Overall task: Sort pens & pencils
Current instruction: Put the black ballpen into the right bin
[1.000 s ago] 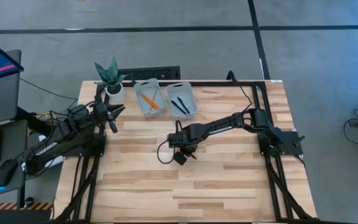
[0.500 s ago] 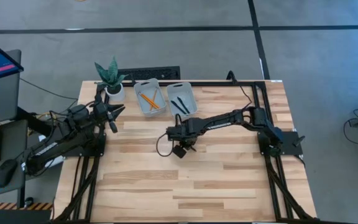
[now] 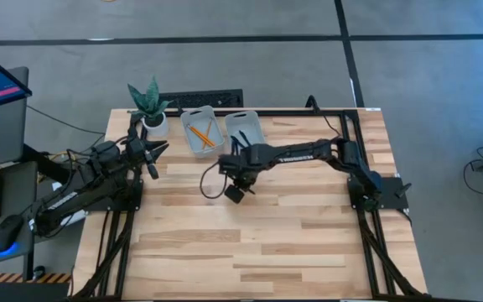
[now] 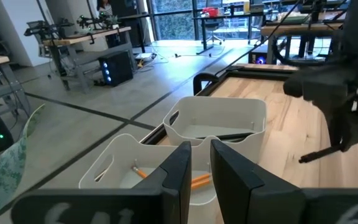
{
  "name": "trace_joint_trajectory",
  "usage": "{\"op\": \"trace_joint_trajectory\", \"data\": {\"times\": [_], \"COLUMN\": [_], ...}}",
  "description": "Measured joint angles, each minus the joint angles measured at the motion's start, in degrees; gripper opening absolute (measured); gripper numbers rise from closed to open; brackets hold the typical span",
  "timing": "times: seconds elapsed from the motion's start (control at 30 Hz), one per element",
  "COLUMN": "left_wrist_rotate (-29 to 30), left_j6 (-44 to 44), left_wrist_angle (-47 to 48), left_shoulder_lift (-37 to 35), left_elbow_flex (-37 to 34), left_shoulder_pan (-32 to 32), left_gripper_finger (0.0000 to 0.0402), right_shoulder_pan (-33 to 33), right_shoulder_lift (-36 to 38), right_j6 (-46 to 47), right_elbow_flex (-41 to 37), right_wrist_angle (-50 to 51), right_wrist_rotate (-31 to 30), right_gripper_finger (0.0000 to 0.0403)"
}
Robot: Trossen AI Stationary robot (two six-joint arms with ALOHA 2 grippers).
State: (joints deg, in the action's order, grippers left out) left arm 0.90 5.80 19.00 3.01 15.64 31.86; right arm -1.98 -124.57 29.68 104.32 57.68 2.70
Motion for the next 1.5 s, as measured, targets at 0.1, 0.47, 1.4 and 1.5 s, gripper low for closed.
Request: {"op": "trace_joint_trajectory", "data": {"times": [0.1, 0.47, 1.4, 1.5], "left_wrist_rotate": [0.01, 0.01, 3.03, 3.04], "left_j6": [0.00, 0.00, 0.22, 0.22], "left_wrist_angle": [0.00, 0.00, 0.00, 0.00], "left_shoulder_lift": [0.00, 0.00, 0.00, 0.00], "left_elbow_flex": [0.00, 0.00, 0.00, 0.00], "left_shoulder_pan": [0.00, 0.00, 0.00, 0.00], "left_gripper_finger": [0.0052, 0.0052, 0.0052, 0.0052], "right_shoulder_pan": [-1.26, -9.54, -19.75, -19.73], "right_shoulder_lift": [0.06, 0.09, -0.46, -0.45], "right_j6": [-2.01, -7.72, -11.56, -10.96], "right_elbow_flex": [2.63, 10.85, 8.52, 6.74], "right_wrist_angle": [0.52, 2.53, 4.38, 4.49], "right_wrist_rotate": [-0.59, -7.49, -6.48, -5.61], "right_gripper_finger": [0.0063, 0.0063, 0.0063, 0.0063]}}
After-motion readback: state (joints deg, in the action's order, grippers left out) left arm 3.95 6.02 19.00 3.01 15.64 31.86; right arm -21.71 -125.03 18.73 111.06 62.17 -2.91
